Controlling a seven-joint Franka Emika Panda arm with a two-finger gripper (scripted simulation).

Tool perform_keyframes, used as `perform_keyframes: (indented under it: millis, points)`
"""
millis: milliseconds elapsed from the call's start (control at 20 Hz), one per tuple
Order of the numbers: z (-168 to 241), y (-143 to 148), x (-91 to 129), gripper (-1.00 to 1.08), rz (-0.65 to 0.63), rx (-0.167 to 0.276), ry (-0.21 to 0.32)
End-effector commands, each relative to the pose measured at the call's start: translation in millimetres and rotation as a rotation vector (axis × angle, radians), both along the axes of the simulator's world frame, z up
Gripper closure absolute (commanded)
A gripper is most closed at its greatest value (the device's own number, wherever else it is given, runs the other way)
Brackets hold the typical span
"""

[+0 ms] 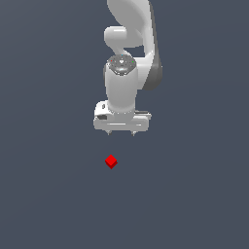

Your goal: Lift up the red cube by 0.2 meters.

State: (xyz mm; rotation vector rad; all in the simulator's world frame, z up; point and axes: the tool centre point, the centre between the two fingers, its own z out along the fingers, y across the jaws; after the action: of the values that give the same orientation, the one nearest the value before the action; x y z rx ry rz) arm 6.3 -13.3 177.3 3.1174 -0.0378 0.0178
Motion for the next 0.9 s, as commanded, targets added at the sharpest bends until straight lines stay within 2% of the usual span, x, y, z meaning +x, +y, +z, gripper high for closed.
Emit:
perform_keyframes:
  millis: [0, 450, 850]
  points:
    - [0, 0, 0, -0.92, 0.000, 0.000, 0.000]
    - [-14, -2, 6, -0.92, -0.064, 0.002, 0.000]
    - [-51, -11, 22, -0.92, -0.238, 0.007, 0.000]
